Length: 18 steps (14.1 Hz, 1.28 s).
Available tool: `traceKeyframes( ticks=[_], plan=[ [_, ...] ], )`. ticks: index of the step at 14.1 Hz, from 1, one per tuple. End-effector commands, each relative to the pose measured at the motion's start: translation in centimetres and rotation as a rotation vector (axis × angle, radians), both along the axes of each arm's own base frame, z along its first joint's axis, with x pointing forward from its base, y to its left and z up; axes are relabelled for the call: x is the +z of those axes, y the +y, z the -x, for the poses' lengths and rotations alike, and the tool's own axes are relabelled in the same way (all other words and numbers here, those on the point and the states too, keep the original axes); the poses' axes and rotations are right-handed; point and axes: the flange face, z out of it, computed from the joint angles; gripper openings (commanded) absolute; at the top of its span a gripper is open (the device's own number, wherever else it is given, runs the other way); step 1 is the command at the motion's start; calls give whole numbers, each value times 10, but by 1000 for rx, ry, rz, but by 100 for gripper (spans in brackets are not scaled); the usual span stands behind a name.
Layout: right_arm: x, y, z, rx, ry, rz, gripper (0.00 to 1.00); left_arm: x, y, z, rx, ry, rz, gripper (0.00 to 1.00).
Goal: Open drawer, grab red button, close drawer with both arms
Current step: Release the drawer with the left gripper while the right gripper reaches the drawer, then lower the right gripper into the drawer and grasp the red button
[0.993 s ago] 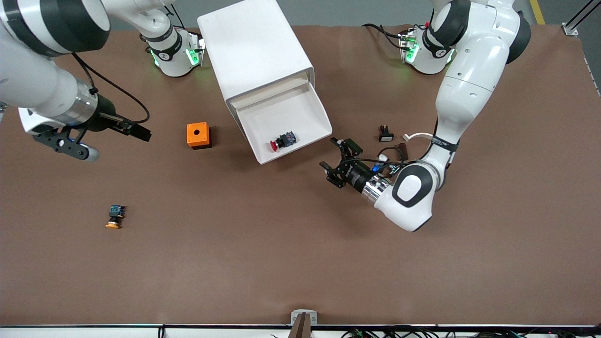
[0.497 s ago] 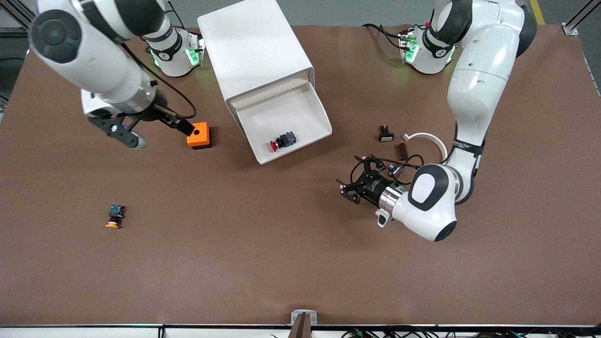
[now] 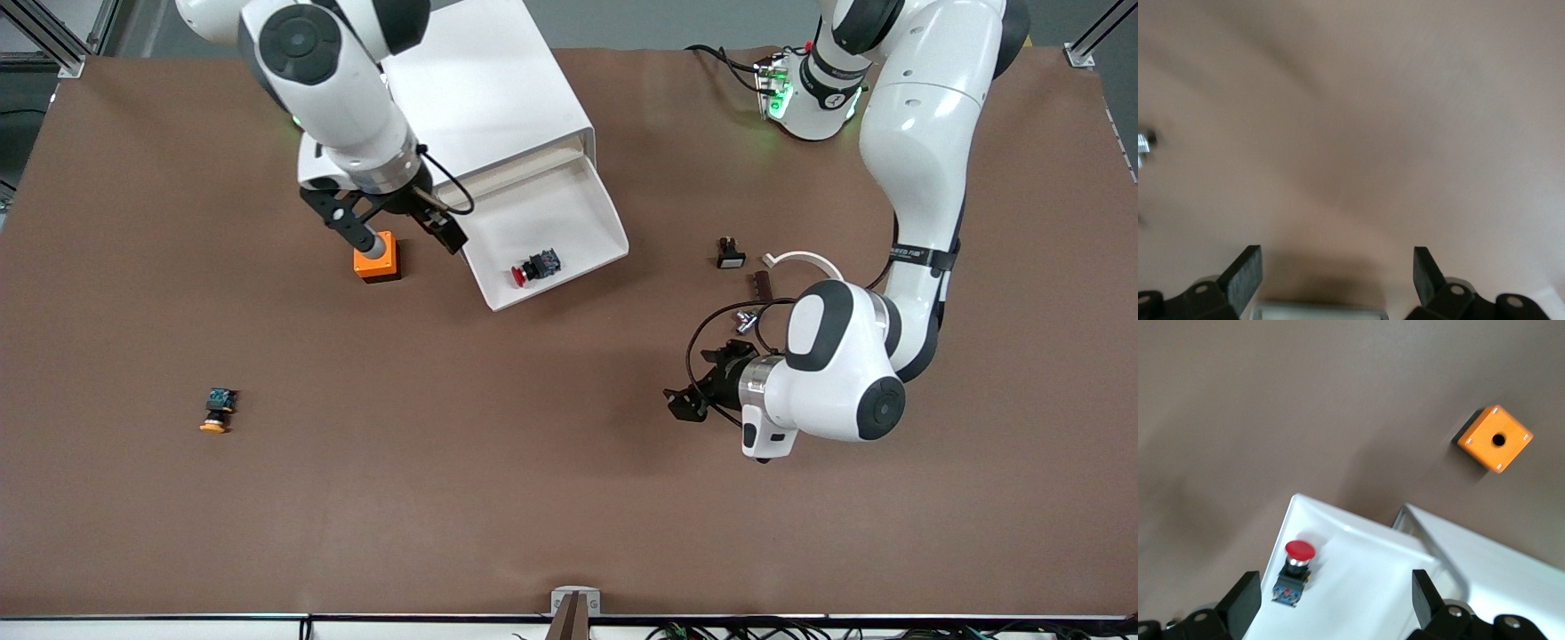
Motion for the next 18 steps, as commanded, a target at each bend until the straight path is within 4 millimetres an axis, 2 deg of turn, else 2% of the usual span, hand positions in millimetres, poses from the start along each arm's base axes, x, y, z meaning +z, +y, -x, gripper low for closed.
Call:
traceKeyframes(
  ticks=[1, 4, 6, 9, 12, 13, 16, 18],
  plan=[
    [-24, 30, 10, -82, -10, -7, 100, 16, -6, -2, -58, -135, -86, 99],
    [-54, 55, 9, -129, -25, -3, 100, 20, -23, 3, -141, -224, -197, 99],
    [-67, 67, 8, -160, -37, -11, 100, 26, -25, 4, -170, -258, -252, 99],
    [-96, 89, 10, -176, -33, 3, 100, 37, -32, 8, -188, -281, -263, 99],
    [-121, 101, 10, -179, -20, 26, 99, 50, -34, 11, -229, -327, -319, 99],
    [-128, 104, 9, -194, -14, 33, 98, 57, -44, 17, -258, -347, -336, 99],
    [-150, 118, 6, -207, 0, 54, 96, 54, -55, 27, -287, -338, -352, 99],
    [-159, 121, 4, -214, 4, 62, 93, 53, -63, 31, -297, -336, -343, 99]
  ],
)
